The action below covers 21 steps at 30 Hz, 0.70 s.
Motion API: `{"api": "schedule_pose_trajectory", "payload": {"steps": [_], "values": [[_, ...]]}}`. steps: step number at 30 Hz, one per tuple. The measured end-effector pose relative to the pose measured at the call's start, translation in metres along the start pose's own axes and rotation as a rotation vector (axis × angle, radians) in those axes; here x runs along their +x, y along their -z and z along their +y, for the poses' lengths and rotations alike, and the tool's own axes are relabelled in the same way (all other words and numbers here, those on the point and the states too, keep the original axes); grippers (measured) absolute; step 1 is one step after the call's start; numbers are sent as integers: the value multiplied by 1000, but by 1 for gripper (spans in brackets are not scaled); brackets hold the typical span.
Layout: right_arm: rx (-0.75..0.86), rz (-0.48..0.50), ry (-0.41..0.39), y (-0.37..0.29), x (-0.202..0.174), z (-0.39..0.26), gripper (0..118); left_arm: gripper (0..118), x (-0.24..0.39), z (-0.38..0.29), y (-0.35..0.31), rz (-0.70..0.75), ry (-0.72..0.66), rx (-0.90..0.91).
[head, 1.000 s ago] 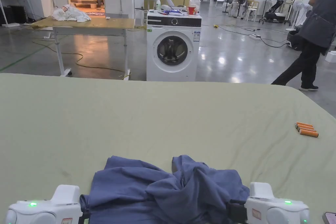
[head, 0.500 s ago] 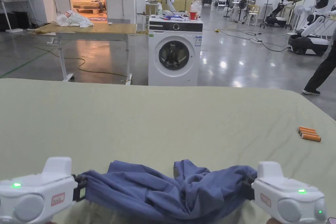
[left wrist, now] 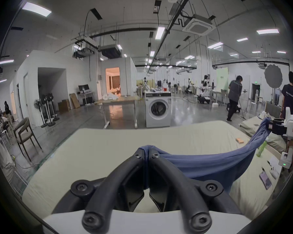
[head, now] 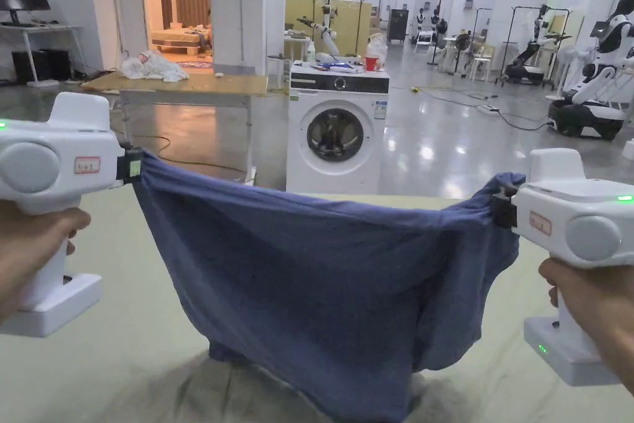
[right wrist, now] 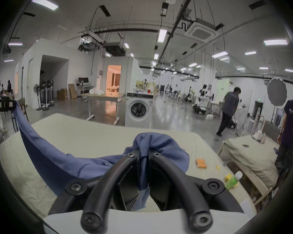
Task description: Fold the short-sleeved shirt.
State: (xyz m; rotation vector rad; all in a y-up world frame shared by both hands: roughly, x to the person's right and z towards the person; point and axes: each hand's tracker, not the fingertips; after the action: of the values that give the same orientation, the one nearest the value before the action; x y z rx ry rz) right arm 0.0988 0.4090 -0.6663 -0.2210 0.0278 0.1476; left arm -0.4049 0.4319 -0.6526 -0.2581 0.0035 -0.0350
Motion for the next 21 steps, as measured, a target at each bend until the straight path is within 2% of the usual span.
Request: {"api": "schedule_pose_trajectory", "payload": {"steps": [2,12,15,21], "values": [[31,-29,-30,0,-2,29,7,0,-7,25,6,14,-4,19],[87,-73,-72,43,-5,147,7,0,-24,118,38,84,11,64],[115,-98,-62,53,-3,172,7,0,-25,140,40,83,5,87],[172,-128,-114,64,-7,197,7,0,-21,162,42,93,23,126]]}}
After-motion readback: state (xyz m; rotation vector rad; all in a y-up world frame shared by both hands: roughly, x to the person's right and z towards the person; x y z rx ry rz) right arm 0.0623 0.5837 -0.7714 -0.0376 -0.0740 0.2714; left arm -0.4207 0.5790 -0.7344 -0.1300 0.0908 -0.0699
